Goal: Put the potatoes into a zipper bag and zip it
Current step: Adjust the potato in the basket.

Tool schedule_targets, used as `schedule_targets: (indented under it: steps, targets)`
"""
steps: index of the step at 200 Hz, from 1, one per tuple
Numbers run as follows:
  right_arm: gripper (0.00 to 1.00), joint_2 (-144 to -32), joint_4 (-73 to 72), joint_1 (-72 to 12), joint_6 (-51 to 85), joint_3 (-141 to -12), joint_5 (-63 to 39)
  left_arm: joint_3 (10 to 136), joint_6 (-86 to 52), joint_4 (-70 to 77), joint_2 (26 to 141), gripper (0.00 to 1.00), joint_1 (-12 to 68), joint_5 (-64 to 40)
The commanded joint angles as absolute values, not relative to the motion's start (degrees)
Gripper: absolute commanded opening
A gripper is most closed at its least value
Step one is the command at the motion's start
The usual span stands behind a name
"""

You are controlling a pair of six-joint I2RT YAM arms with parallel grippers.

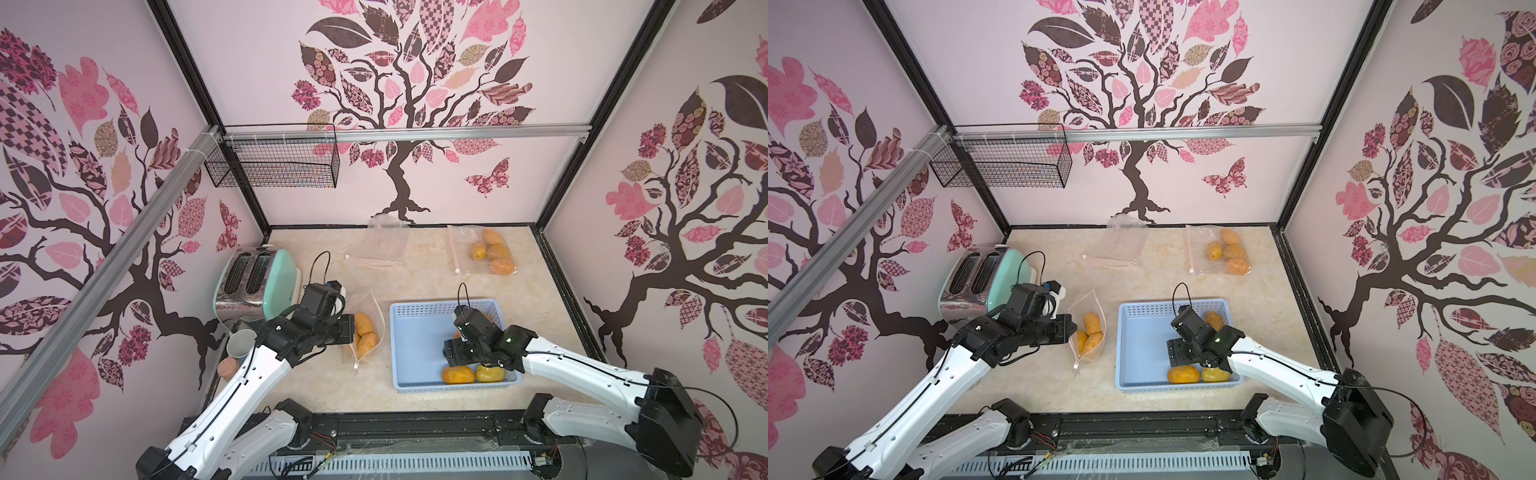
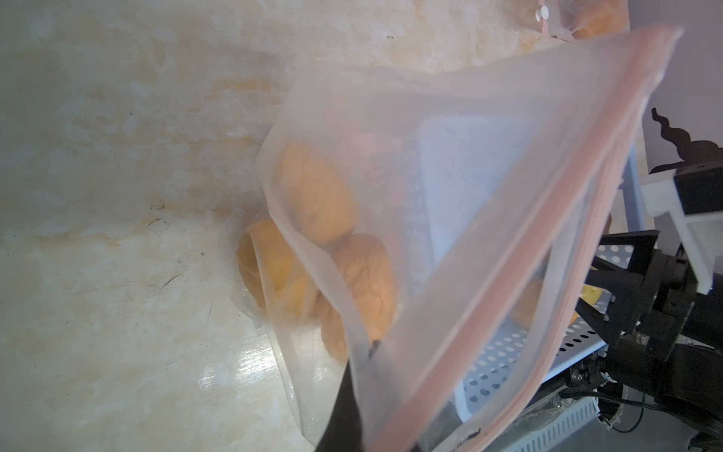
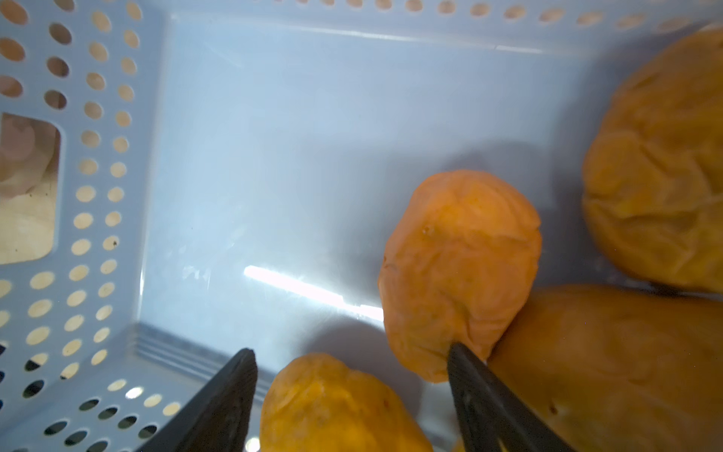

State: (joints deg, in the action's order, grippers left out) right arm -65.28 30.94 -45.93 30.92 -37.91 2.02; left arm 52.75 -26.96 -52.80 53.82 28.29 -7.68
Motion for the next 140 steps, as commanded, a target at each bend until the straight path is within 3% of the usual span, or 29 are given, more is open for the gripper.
schedule_targets:
  steps: [1, 60, 140]
  targets:
    - [0.8, -65.57, 33.75, -45.93, 32.43, -37.73, -1.02, 51.37, -26.95, -52.11, 53.35, 0.0, 28.41, -7.58]
    - [0.85, -70.78, 40.11, -46.03, 34.9, -39.3, -1.34, 51.24, -26.98, -52.16, 53.17, 0.0, 28.42, -7.7]
    - [0.86, -72.04, 33.14, -47.23, 36.0, -39.79, -17.66, 51.16, -27.05, -52.05, 53.51, 0.0, 28.47, -7.66]
